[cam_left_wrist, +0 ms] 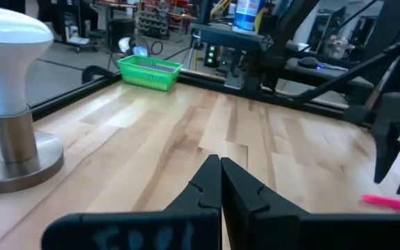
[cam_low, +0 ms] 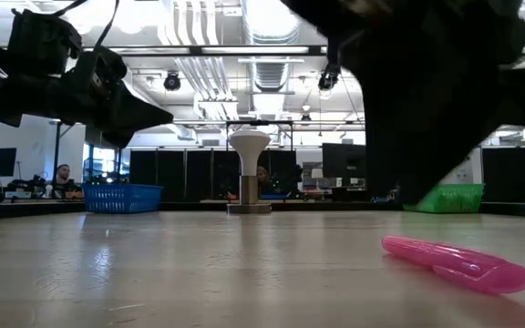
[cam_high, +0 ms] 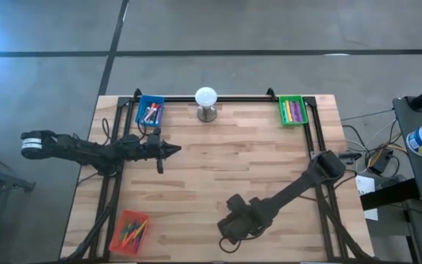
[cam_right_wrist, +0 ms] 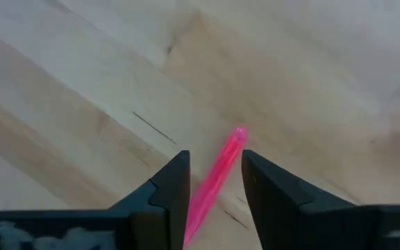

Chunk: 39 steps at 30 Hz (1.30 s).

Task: Pick & Place Markers
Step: Put the pink pen into the orange bin

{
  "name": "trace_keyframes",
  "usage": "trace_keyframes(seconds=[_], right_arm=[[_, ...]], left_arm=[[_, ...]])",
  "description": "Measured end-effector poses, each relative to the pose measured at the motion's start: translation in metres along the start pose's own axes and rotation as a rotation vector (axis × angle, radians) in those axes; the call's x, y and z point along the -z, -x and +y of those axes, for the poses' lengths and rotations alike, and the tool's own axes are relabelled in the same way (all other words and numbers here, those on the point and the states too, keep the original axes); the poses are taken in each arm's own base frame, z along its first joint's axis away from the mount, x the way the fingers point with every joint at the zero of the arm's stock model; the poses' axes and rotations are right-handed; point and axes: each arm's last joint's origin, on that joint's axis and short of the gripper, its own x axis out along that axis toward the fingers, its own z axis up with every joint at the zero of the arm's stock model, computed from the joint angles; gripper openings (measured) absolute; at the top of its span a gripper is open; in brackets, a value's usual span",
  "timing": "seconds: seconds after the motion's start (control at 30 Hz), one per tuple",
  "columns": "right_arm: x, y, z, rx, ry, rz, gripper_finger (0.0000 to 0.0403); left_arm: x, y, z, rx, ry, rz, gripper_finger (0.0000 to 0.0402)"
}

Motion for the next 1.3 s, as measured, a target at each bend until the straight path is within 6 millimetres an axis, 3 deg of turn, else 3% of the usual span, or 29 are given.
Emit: trace_keyframes(seconds=[0.3,0.63,0.73,0.83,1.1,1.3], right_arm=[[0.009,-0.026,-0.001,0.062,-0.007,0.044,0.0109],[0.012,-0.029,-0.003,0.074,0.084,0.026,0.0040],[0.007,-0.018,0.000,0.041,0.179,-0.047,0.0031],[-0.003,0.008,0.002,-0.013,0.284,-0.125,0.0034],[-0.030,0.071,-0.005,-0.132,0.576,-0.412,0.0036],[-0.058,0.077,-0.021,-0.330,0.616,-0.595,0.0035]], left_arm=[[0.005,0.000,0.001,-0.016,0.016,0.048,0.0000],[0.006,0.000,0.001,-0.020,0.082,0.056,0.0000],[0.006,0.000,-0.002,0.057,0.118,0.073,0.0000],[0.006,0.000,-0.004,0.115,0.145,0.088,0.0000],[0.004,-0.001,-0.003,0.075,0.170,0.074,0.0000],[0.006,0.000,-0.002,0.053,0.181,0.076,0.0000]])
